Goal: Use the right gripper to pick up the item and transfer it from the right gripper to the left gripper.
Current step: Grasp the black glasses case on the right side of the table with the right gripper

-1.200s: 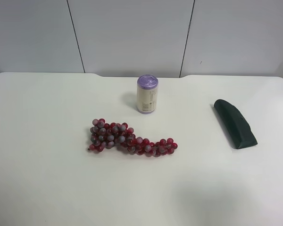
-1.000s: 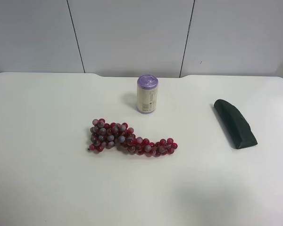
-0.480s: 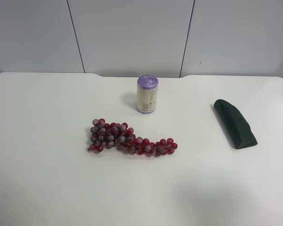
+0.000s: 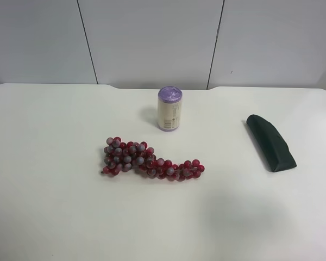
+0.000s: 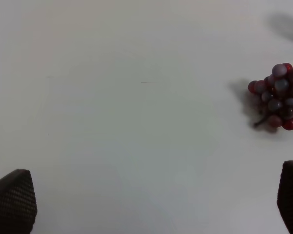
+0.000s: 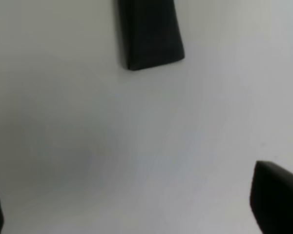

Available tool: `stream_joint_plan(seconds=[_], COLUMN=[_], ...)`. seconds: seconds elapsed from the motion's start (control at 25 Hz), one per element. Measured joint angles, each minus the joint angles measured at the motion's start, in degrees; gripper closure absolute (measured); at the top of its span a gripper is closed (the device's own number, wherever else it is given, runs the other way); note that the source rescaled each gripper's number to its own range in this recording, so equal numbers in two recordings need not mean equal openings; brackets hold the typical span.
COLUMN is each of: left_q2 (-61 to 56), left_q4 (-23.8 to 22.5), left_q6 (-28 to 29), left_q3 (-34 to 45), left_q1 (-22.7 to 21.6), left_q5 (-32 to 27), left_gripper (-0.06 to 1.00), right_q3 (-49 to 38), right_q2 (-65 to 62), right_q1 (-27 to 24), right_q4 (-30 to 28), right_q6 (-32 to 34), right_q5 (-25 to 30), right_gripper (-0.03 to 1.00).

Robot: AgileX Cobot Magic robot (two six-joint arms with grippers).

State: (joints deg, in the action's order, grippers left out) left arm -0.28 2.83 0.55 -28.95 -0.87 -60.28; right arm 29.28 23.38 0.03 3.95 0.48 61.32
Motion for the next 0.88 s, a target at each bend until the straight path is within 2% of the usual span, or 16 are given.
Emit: stream_joint_plan(seconds=[0.44,0.68,0.88], left_q2=[0.0,0.0,0.0], left_q4=[0.0,0.0,0.0], left_q6=[0.0,0.0,0.0], left_q3=[0.0,0.0,0.0], left_q1=[0.0,0.0,0.0], left_q5=[0.0,0.0,0.0], left_gripper=[-0.06,-0.06,-0.06], right_q3=[15.2,24.1,30.7], right_q2=[25.1,38.2,48.1], right_q1=[1.1,1.1,1.1], right_q4=[-0.5,-3.9,-4.3], right_q6=[-0.5,-2.4,-4.1], right_q5=[-0.2,-0.2,-0.3], right_gripper=[-0.03,-0.03,-0.03])
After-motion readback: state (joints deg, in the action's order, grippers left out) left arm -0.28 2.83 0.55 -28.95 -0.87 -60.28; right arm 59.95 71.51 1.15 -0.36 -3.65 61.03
